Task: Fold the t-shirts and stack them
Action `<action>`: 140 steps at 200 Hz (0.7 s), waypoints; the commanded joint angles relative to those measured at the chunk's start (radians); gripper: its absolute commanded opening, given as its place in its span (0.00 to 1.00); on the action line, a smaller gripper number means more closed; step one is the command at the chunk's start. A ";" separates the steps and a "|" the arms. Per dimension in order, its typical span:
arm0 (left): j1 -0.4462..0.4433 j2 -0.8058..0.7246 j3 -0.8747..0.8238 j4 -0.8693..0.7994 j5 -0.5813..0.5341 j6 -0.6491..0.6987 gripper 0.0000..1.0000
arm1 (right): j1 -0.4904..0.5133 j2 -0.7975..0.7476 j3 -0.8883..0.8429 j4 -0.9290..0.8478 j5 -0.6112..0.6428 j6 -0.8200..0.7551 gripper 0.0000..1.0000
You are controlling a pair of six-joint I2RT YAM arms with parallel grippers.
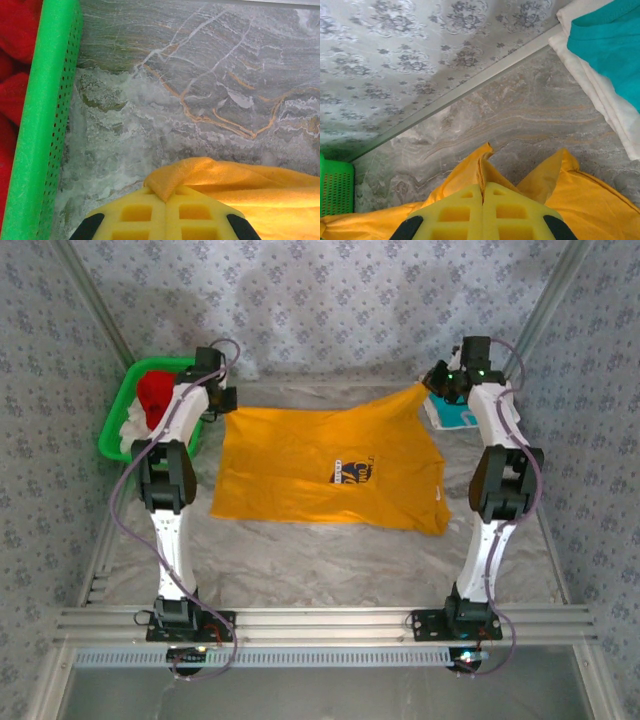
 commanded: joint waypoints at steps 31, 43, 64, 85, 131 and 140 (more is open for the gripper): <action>-0.010 -0.229 -0.313 0.098 -0.020 -0.010 0.00 | -0.014 -0.199 -0.273 0.102 0.011 -0.021 0.00; -0.010 -0.278 -0.397 0.138 -0.025 -0.018 0.00 | -0.014 -0.234 -0.326 0.111 0.020 -0.017 0.00; -0.010 -0.321 -0.470 0.150 -0.046 -0.019 0.00 | -0.016 -0.273 -0.388 0.128 0.021 -0.009 0.00; -0.009 -0.325 -0.472 0.146 -0.063 -0.007 0.00 | -0.018 -0.272 -0.373 0.117 0.017 -0.014 0.00; -0.010 -0.355 -0.446 0.119 -0.059 -0.012 0.00 | -0.019 -0.322 -0.367 0.105 0.010 -0.013 0.00; -0.010 -0.365 -0.453 0.115 -0.059 -0.014 0.00 | -0.020 -0.340 -0.385 0.106 0.016 -0.013 0.00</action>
